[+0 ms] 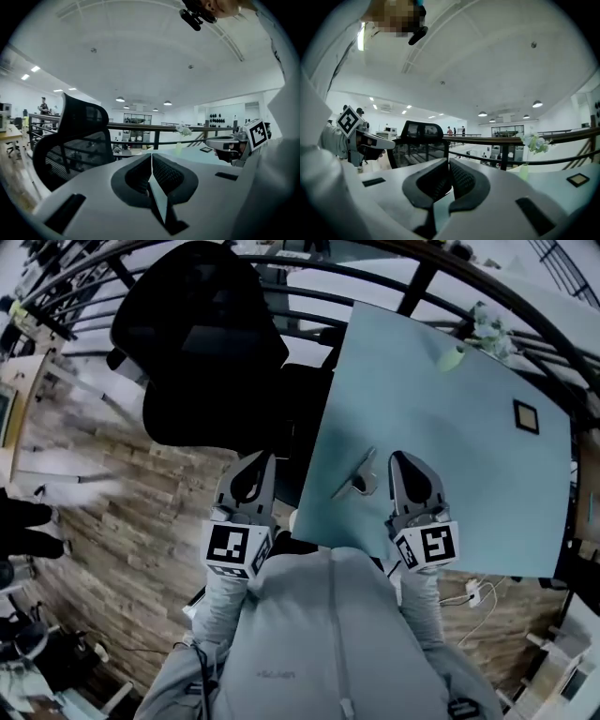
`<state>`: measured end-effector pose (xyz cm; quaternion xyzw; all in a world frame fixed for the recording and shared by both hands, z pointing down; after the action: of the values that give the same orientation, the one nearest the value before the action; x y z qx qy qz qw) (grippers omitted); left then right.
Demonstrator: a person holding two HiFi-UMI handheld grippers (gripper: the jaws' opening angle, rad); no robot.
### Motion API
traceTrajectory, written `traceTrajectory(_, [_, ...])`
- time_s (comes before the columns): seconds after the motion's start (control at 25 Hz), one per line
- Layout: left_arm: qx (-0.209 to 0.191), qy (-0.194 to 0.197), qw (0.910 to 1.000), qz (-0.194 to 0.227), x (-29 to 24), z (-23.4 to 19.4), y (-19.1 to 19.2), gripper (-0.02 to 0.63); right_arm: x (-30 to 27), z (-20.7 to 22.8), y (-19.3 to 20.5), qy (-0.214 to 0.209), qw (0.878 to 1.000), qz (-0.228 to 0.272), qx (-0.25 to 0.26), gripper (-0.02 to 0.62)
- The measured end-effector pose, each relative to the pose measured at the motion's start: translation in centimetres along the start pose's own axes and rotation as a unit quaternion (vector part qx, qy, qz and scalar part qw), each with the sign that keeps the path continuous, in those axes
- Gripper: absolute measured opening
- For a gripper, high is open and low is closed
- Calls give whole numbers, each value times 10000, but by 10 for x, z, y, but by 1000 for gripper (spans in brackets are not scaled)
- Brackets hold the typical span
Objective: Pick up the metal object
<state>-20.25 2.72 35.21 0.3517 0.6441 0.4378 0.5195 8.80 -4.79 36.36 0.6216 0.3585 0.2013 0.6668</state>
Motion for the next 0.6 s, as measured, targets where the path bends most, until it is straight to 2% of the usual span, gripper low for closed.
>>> traceTrajectory(0.12, [-87,470,9988,-110,-21,0,-2,29,12,2,4,444,9989,-129,-85,25])
traceTrajectory(0.28, [-98,866,9959,-241,-41,9,-1,29,26,5,13,790,9962,-314,-212,25])
traceTrajectory(0.6, [-238,1207,9921,-239,-59,41,-5,29,56,21,22,1137,9925,-380,-257,25])
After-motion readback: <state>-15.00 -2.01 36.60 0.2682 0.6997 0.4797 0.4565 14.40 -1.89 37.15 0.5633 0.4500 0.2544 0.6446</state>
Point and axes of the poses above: the fingertips, and each gripper's own axes: x backward along the fingers, z to its right, y out of its underside, the point moved 10 cm from there along x, backward along the fingers, and after that the axes turned 6 degrees about -z, right-handed, at the moved point
